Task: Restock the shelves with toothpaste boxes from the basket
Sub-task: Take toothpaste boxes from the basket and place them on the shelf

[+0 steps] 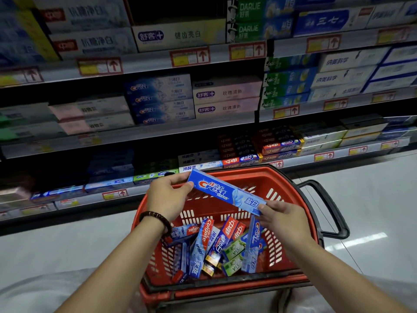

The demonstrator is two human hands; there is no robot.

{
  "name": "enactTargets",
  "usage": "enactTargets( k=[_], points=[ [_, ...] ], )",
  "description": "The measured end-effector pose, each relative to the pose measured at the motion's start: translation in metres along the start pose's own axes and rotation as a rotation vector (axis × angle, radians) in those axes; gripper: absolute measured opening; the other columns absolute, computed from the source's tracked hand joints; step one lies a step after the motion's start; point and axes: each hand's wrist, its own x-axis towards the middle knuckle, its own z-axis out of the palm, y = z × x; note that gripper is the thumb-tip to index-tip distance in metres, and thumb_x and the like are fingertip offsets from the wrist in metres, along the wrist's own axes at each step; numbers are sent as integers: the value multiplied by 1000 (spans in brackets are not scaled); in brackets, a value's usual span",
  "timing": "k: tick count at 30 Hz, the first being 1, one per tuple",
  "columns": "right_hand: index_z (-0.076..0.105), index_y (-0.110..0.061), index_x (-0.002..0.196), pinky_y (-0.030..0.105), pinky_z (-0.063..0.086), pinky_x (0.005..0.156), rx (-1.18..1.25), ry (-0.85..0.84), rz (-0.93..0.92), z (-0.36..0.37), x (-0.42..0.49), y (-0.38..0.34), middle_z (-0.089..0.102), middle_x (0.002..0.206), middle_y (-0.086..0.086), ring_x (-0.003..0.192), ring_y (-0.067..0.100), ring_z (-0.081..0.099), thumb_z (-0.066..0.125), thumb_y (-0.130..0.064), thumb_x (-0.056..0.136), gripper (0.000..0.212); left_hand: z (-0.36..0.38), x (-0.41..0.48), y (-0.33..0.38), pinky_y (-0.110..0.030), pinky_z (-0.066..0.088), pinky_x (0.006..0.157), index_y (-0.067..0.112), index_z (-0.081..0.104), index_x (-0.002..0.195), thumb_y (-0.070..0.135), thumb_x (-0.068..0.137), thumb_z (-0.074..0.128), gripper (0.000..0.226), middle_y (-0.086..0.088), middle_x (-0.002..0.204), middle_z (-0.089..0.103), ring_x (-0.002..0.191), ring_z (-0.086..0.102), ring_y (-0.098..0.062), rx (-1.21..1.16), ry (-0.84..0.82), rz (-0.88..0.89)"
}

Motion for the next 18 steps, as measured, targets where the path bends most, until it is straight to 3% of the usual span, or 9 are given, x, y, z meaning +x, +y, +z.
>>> enactTargets(
  k=[6,10,12,14,18],
  points=[
    [76,-22,97,43,65,86,-29,67,-84,8,4,-2,81,92,2,83,19,80,74,-20,99,4,-26,18,19,-38,64,80,29,78,98,22,85,86,16,12,96,77,89,74,-7,317,-78,71],
    [75,-26,94,44,65,84,-64,66,-133,18,4,-6,81,89,-2,81,18,80,75,-22,99,6,-45,25,26,-25,58,75,26,80,106,33,84,86,24,12,98,77,91,71,-4,493,-104,129],
    [76,-23,97,40,65,81,-76,61,-153,23,3,-10,81,90,0,80,15,80,75,-22,99,3,-53,29,29,-24,57,75,27,81,103,38,86,84,21,12,97,77,93,71,-5,488,-111,120],
    [77,-20,100,38,66,77,-91,63,-164,27,3,-17,81,91,1,78,13,79,74,-24,99,5,-61,33,30,-32,62,79,26,82,99,39,89,81,16,11,93,78,92,73,-7,433,-132,87],
    [79,-22,97,42,66,78,-102,78,-180,34,6,-31,80,84,-5,77,14,79,75,-27,99,7,-72,38,38,-38,66,76,22,81,99,33,95,75,13,5,86,80,82,77,-11,359,-182,30]
  ],
)
